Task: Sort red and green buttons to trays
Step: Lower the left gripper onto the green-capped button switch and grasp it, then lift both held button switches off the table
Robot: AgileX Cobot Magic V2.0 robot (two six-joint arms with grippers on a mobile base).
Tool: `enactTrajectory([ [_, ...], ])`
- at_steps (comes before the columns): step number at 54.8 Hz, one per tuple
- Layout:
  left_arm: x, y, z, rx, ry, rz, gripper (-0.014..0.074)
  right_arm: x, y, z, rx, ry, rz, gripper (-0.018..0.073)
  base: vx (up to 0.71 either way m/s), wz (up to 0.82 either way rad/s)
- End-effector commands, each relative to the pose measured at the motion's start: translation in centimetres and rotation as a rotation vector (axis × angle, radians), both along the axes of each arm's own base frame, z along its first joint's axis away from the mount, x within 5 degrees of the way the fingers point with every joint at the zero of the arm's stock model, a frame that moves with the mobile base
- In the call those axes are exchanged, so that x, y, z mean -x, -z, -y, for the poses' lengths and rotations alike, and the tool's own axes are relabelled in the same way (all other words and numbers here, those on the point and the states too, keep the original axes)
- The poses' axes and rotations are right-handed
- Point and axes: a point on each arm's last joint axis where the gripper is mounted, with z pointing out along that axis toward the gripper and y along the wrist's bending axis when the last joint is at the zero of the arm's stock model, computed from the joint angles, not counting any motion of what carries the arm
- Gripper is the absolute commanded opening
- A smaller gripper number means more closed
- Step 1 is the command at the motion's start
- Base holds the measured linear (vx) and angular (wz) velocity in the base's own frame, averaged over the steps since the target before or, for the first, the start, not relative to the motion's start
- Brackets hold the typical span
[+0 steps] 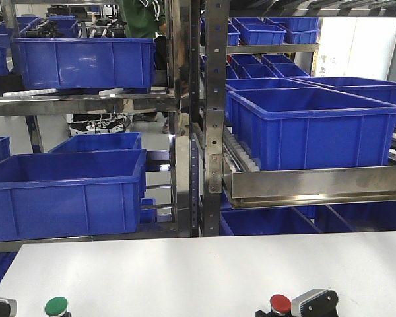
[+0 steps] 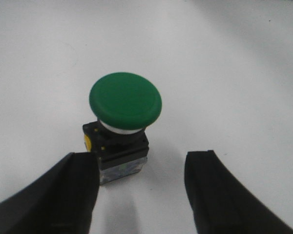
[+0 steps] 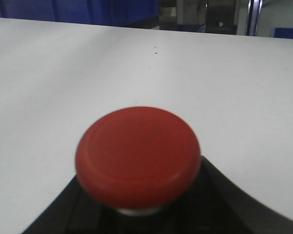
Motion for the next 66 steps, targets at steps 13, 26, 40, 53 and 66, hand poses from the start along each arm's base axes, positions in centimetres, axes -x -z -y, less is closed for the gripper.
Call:
enactTrajectory([
  [13,-2.7,0.5,0.1,0.082,-0.022,0.223,0.0514,-0.9,-3.0,-0.1,-0.081,0.008,0.177,-0.0008,0.00,0.00],
  [26,-4.8,0.6,0.1,0.082,-0.022,0.258,0.0505,-0.9,-3.0,-0.1,-0.081,0.008,0.177,-0.0008,0.00,0.00],
  [40,-4.9,0.5,0.3,0.081,0.004,0.269,0.0148,-0.9,-3.0,-0.1,-0.080,0.006,0.176,-0.0008,0.00,0.00],
  [53,-4.5,-0.7,1.2,0.095,0.125,0.324,-0.0005,-0.8,-3.8,-0.4,-0.070,-0.031,0.184,-0.0008,0.00,0.00],
  [66,-2.5,-5.0,0.9,0.068,0.091,0.391,-0.0002,-0.5,-8.5,-0.8,0.015,-0.109,0.151,-0.0008,0.00,0.00],
])
